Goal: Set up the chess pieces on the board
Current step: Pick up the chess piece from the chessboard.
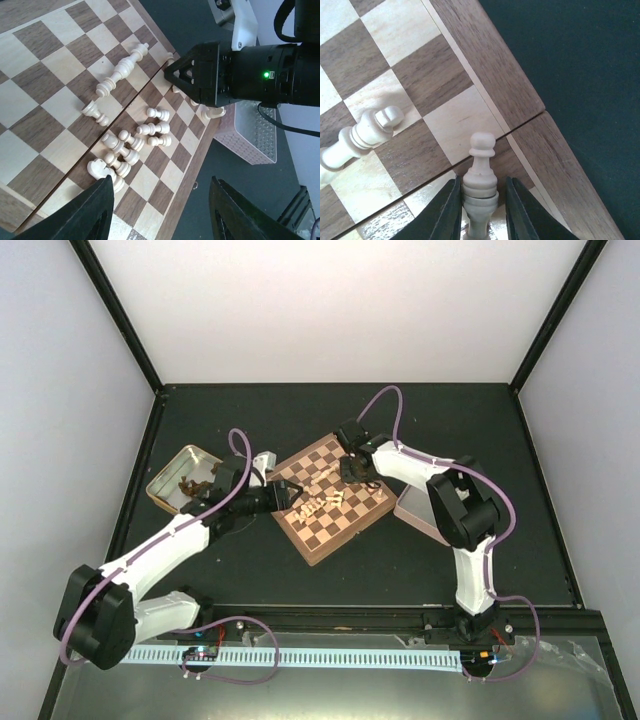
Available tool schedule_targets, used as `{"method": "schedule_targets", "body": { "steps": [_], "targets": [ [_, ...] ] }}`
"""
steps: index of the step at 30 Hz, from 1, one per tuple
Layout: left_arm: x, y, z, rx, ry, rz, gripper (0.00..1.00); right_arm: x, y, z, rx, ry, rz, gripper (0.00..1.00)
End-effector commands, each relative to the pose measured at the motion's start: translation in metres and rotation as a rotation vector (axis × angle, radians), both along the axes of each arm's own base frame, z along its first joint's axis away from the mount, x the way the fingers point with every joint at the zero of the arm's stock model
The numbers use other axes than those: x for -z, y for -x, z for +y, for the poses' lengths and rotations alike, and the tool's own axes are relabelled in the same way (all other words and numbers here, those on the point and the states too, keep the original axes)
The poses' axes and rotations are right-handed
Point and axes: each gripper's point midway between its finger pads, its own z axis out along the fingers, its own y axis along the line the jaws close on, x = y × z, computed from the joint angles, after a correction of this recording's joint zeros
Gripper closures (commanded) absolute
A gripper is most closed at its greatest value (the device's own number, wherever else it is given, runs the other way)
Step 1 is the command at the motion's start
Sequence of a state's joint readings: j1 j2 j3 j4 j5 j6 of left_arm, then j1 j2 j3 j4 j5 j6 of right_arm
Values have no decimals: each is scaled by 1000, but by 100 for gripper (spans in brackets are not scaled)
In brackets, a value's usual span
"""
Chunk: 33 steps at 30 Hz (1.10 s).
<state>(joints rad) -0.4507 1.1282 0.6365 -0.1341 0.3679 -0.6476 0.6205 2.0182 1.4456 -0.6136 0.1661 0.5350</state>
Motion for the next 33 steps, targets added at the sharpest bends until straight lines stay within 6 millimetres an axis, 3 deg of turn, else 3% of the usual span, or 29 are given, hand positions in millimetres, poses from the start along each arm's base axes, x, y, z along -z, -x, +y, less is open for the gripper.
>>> {"method": "schedule_targets", "body": {
  "steps": [1, 5, 12, 19, 26, 29, 33],
  "targets": [
    [-27, -13, -14, 28, 69, -47, 46, 12, 2, 0, -38, 38, 34, 73],
    [-29, -19, -20, 30, 95, -19, 46, 9, 3, 3, -79, 25, 19, 81],
    [-42, -33, -31, 24, 156, 19, 46, -29, 9, 38, -314, -156, -97, 86],
    [-40, -46, -51, 77, 272, 108, 41, -89, 55, 85, -674, -494, -250, 86],
    [-32, -54, -57, 110, 309, 165, 40, -110, 80, 103, -865, -629, -295, 85],
    [-37, -55, -62, 135, 359, 141, 44, -114, 86, 107, -901, -662, -292, 85],
    [-27, -56, -60, 115, 376, 164, 57, -119, 90, 109, -921, -690, -290, 85]
  ]
}}
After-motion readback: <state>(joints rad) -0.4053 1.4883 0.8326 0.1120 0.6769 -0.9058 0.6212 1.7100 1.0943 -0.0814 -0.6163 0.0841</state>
